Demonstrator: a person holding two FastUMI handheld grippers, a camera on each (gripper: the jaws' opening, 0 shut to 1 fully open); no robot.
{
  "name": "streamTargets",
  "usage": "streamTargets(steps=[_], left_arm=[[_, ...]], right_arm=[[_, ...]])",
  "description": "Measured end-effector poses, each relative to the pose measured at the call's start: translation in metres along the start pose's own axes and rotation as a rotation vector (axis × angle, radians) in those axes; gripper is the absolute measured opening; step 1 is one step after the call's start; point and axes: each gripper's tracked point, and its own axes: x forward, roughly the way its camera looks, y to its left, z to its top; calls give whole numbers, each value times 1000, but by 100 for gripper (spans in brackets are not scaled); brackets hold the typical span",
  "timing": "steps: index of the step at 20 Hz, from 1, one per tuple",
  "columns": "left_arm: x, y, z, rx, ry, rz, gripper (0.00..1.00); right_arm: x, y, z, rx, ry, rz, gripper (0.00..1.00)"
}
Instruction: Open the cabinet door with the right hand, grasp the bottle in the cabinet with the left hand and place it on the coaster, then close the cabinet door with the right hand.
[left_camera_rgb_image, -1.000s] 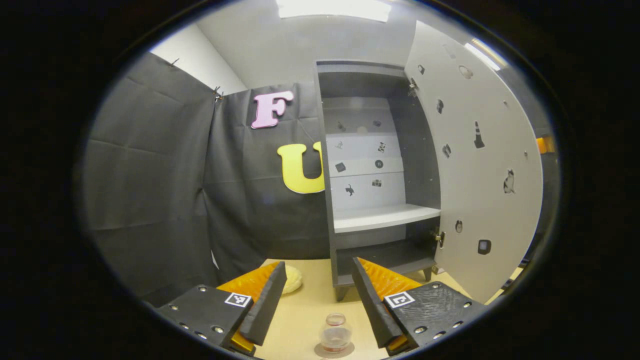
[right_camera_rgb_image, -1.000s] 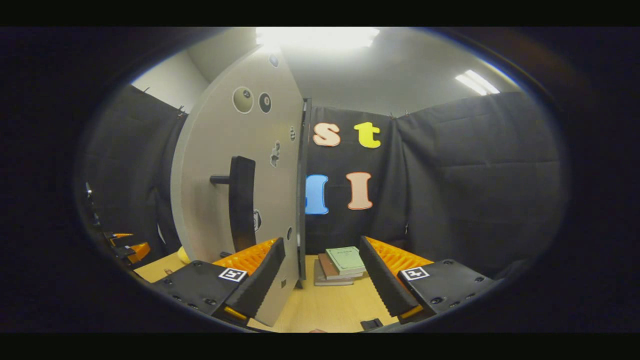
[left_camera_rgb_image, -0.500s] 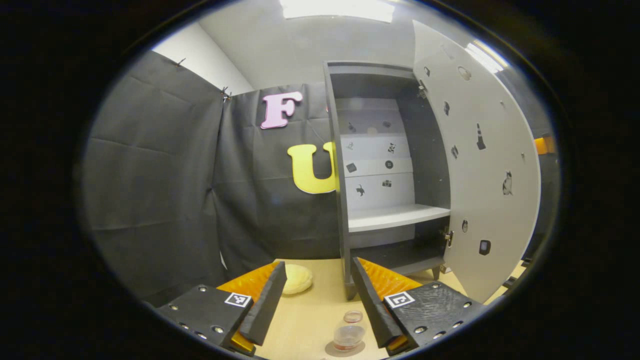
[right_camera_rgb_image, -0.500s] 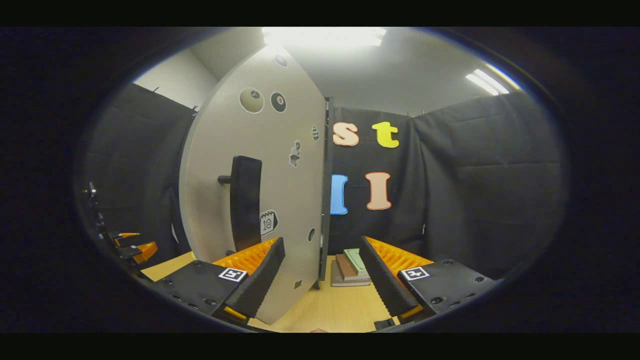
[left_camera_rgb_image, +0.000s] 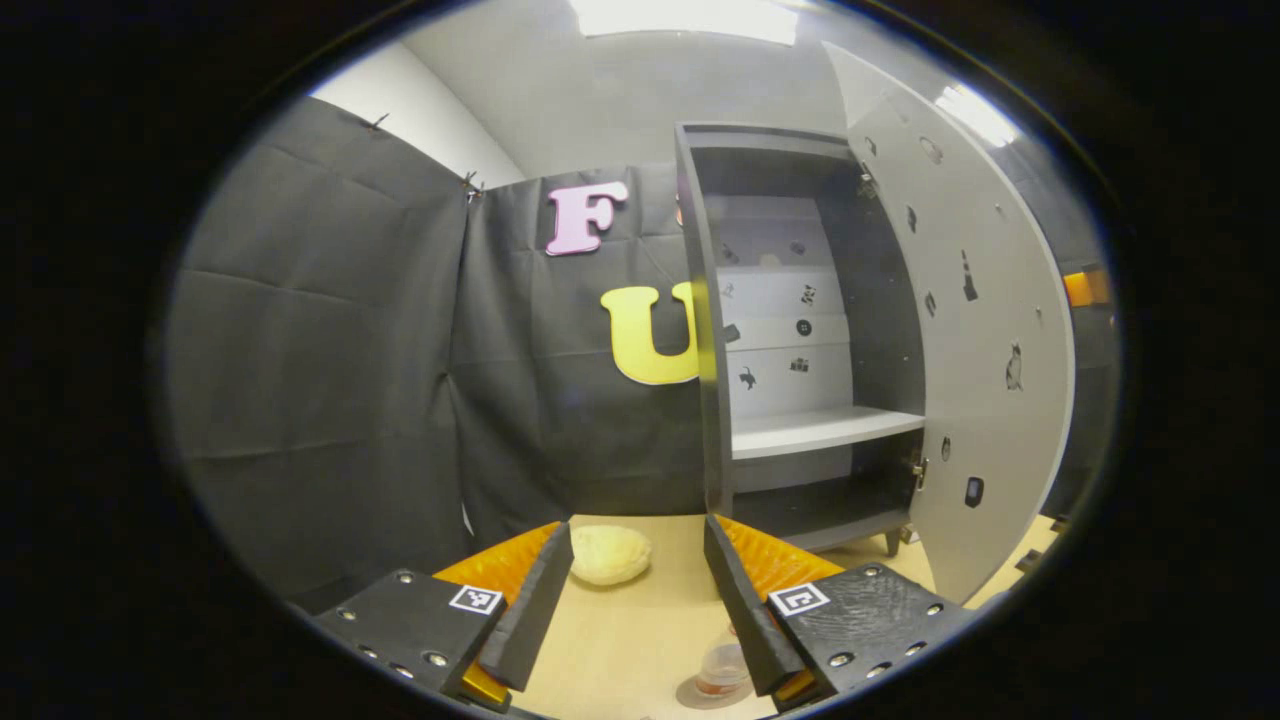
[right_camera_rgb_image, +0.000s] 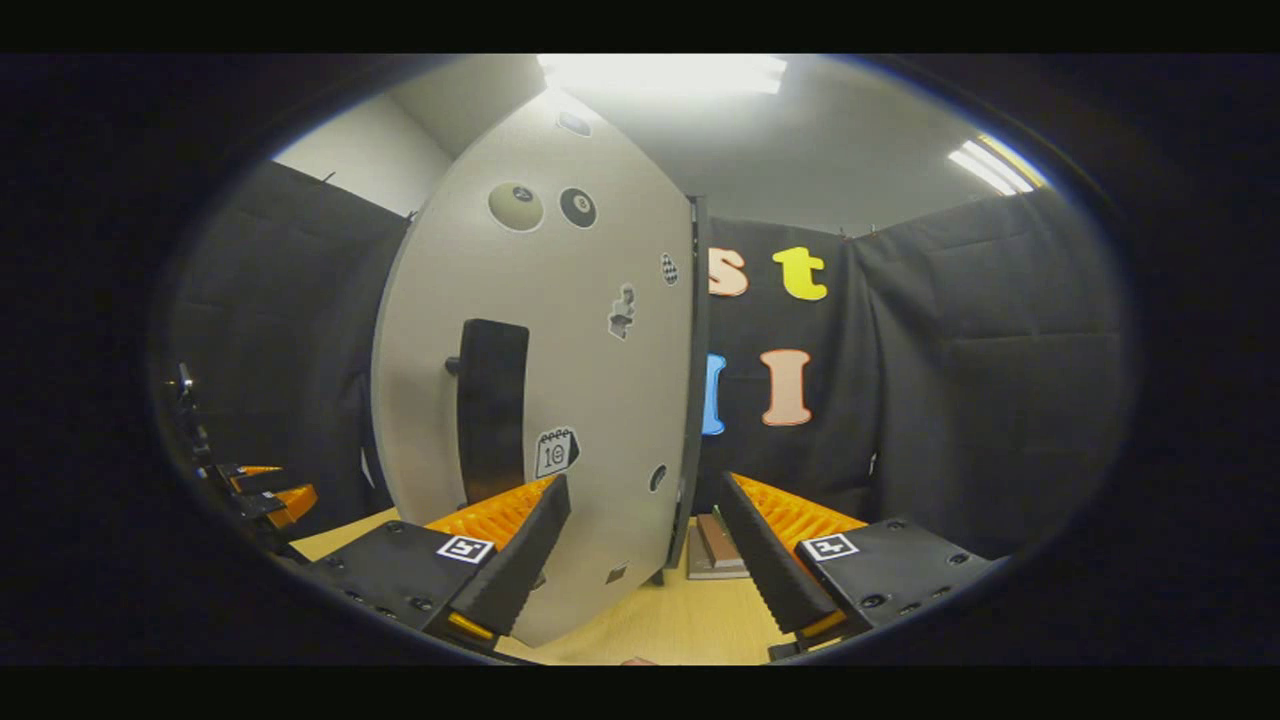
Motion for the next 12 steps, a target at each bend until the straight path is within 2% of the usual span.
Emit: streamTargets(steps=[10, 12], left_arm=[[-1, 23, -11, 2, 9, 61, 79], [-9, 42, -11, 1, 12, 74, 79]], right_arm=[[28, 53, 2, 11, -2, 93, 96], [37, 70, 3, 14, -9, 115, 96]])
